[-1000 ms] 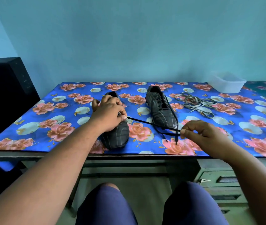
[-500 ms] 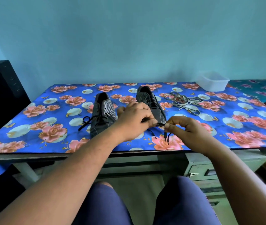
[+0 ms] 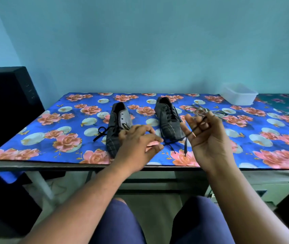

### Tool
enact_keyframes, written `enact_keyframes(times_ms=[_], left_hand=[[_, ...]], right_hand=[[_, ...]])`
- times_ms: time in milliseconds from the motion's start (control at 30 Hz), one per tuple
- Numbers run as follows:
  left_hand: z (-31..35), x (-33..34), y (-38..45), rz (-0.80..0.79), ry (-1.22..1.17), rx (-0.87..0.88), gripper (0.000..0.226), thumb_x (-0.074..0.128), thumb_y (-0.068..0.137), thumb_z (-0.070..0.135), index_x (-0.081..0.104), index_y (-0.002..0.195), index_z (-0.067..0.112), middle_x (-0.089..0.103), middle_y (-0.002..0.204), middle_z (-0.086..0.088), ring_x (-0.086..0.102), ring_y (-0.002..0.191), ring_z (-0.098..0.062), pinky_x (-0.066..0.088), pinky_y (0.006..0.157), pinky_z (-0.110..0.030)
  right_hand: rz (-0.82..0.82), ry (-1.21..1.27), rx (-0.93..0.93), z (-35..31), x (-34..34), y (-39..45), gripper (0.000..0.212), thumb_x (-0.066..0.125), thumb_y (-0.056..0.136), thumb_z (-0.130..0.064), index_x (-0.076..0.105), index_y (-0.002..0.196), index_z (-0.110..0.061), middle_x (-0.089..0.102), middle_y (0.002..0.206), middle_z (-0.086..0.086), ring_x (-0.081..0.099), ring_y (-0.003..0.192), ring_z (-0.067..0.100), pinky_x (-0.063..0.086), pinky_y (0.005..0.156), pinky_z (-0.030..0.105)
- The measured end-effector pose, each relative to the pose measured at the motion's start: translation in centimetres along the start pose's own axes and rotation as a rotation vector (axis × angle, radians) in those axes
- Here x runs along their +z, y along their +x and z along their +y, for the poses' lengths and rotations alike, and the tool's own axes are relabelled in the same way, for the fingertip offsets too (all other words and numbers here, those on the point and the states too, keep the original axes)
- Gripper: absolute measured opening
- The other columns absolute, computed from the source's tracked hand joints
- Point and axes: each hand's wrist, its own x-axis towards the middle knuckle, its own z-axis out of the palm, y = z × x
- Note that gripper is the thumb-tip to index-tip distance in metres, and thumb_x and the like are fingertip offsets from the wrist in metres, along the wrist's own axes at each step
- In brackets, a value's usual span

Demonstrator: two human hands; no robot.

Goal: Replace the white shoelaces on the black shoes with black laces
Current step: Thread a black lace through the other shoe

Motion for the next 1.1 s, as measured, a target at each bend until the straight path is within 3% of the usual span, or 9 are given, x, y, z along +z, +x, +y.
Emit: enact_keyframes(times_ms=[100,233,400,500,567,700,833,967,1100], left_hand=[[-0.7,-0.7,-1.2,0.139,0.038,-0.108,0.046,0.047,0.087,0.073,0.072,0.108,0.041,0.059,0.119,0.017,0.049,0.121,-0.009,0.025,0.093,-0.037],[-4.5,-2.9,-1.3,0.363,0.009,-0.379,0.024,0.06,0.09,0.053,0.07,0.095,0.032,0.067,0.101,0.01,0.061,0.101,-0.022,0.043,0.082,-0.04],[-10.2,-4.2,0.0,0.165,-0.09,-0.654,0.019,0.066,0.093,0.047,0.065,0.102,0.03,0.065,0.103,0.009,0.064,0.102,-0.023,0.053,0.086,-0.042],[-11.0,-4.1,1.4,0.11,-0.198,-0.654,0.029,0.066,0.094,0.047,0.065,0.112,0.024,0.065,0.108,0.008,0.064,0.107,-0.02,0.048,0.085,-0.035],[-10.8,-3.8,2.4,0.071,-0.143,-0.651,0.039,0.064,0.092,0.057,0.064,0.116,0.026,0.067,0.112,0.008,0.064,0.109,-0.019,0.048,0.09,-0.037],[-10.4,-3.5,3.9,0.043,0.117,-0.658,0.054,0.055,0.088,0.072,0.061,0.121,0.03,0.07,0.116,0.005,0.061,0.115,-0.027,0.037,0.093,-0.044],[-10.1,-3.7,4.2,0.042,0.203,-0.657,0.06,0.052,0.088,0.074,0.059,0.127,0.03,0.069,0.117,0.002,0.06,0.116,-0.027,0.033,0.093,-0.045],[-10.4,-4.1,4.3,0.031,0.249,-0.675,0.054,0.049,0.086,0.075,0.063,0.116,0.033,0.072,0.104,0.006,0.06,0.111,-0.025,0.03,0.097,-0.048],[-10.2,-4.7,4.8,-0.015,0.243,-0.656,0.046,0.053,0.087,0.069,0.064,0.117,0.036,0.071,0.106,0.008,0.059,0.115,-0.024,0.028,0.102,-0.049]], right_hand=[[0.04,-0.097,0.052,1.7,2.1,1.2,0.026,0.063,0.097,-0.026,0.057,0.072,-0.022,0.047,0.06,-0.006,0.05,0.053,0.01,0.053,0.066,0.029],[-0.109,-0.456,0.049,4.4,3.2,3.0,0.015,0.073,0.084,-0.028,0.066,0.073,-0.02,0.062,0.064,-0.002,0.048,0.051,0.01,0.045,0.054,0.024],[-0.26,-0.802,0.042,8.1,4.5,5.7,0.006,0.075,0.089,-0.011,0.07,0.09,-0.008,0.072,0.078,0.007,0.057,0.055,0.014,0.051,0.056,0.026],[-0.342,-0.949,0.023,10.0,5.4,7.1,0.015,0.069,0.095,-0.007,0.068,0.109,-0.012,0.075,0.083,0.008,0.061,0.062,0.016,0.053,0.057,0.029],[-0.386,-1.067,-0.004,11.0,5.9,7.9,0.022,0.066,0.096,-0.009,0.069,0.117,-0.016,0.076,0.087,0.007,0.06,0.066,0.011,0.054,0.059,0.028],[-0.395,-1.2,-0.143,12.7,6.5,9.2,0.012,0.072,0.092,-0.011,0.078,0.102,-0.015,0.073,0.076,-0.008,0.061,0.061,-0.003,0.047,0.06,0.013],[-0.389,-1.281,-0.223,14.2,7.1,9.4,0.003,0.076,0.089,-0.02,0.076,0.086,-0.022,0.073,0.074,-0.007,0.066,0.068,0.005,0.054,0.066,0.026],[-0.352,-1.335,-0.239,15.6,7.3,9.5,0.007,0.072,0.089,-0.025,0.072,0.083,-0.027,0.068,0.071,-0.013,0.061,0.067,0.0,0.05,0.063,0.025],[-0.318,-1.326,-0.213,16.2,7.1,9.7,0.007,0.071,0.089,-0.028,0.073,0.083,-0.031,0.069,0.074,-0.016,0.063,0.071,-0.002,0.051,0.066,0.025]])
